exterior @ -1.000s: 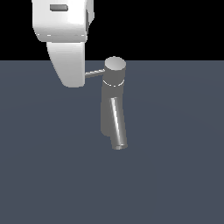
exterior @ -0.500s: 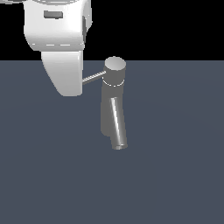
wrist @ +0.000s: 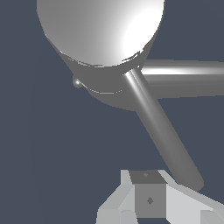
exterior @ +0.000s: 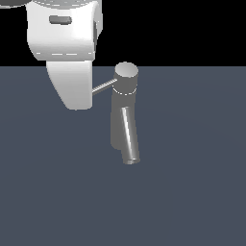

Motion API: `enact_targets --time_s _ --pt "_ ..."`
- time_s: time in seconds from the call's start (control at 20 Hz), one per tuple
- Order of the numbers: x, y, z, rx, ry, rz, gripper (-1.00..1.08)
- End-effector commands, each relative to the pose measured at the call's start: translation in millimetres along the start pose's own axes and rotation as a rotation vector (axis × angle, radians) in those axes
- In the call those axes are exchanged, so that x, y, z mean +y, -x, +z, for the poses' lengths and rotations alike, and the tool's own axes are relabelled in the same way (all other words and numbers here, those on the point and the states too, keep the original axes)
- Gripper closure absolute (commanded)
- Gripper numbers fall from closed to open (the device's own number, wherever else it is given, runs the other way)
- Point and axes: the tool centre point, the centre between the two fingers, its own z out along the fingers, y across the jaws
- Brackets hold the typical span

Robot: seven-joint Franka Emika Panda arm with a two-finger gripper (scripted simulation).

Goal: Turn on the faucet by rotating a designated handle.

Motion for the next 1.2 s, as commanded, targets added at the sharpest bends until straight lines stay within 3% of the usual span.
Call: enact_targets --time_s 0.0,1.15 --pt "6.4 -10.4 0.4 0.009 0.005 0.016 1.08" --pt "32.9 -30.7 0.4 0.012 0.008 0.02 1.08"
